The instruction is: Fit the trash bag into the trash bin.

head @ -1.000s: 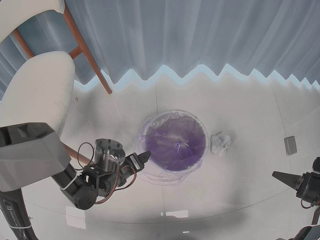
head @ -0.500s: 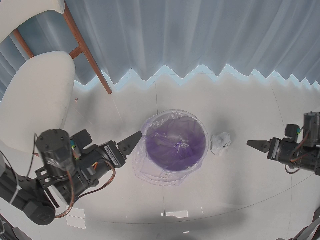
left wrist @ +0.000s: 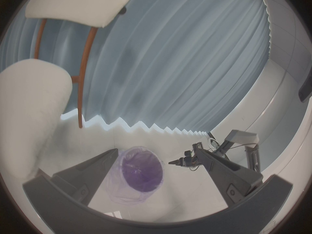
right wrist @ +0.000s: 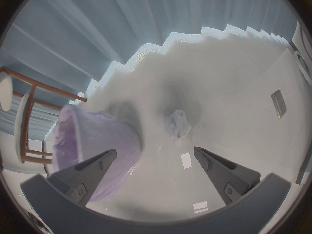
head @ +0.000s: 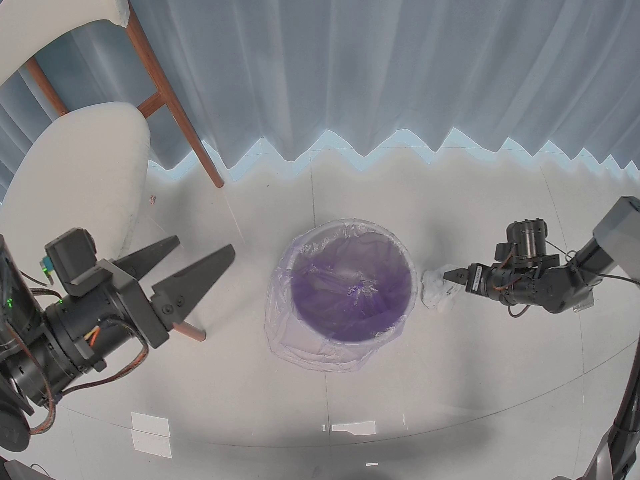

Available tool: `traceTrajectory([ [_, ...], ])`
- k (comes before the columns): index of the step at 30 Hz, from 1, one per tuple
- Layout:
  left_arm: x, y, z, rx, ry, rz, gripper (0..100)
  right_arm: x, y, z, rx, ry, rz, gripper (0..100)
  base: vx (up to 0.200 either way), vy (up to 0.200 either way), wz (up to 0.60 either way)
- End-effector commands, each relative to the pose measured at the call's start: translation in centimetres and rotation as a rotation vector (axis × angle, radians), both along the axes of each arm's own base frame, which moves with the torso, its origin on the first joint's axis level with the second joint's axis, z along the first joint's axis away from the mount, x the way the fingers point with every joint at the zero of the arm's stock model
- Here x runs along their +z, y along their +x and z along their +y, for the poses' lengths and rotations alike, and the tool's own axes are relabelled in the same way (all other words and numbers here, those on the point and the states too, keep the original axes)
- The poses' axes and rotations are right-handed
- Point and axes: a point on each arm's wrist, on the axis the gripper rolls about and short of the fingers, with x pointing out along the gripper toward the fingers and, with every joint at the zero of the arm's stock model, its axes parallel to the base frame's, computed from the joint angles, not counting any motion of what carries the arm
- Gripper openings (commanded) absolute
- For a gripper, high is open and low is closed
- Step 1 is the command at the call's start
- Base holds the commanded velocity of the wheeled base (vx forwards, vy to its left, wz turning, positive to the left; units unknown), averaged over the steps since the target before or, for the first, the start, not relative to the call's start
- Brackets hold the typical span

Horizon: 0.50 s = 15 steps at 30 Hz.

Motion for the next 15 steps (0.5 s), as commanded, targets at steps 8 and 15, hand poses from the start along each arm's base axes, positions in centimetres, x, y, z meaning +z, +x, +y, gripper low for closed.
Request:
traceTrajectory([
  [8,2.7,-1.6,2.9,0.149,-0.017,-0.105,100,-9.4,11.1,-1.5,-0.086,-0.043,0.056,100,0.0,0.0,0.0],
  [15,2.5,-1.5,2.8,0.147,-0.01,-0.094,100,-9.2,13.3,-2.3,-0.11,-0.053,0.033,100,0.0,0.0,0.0],
])
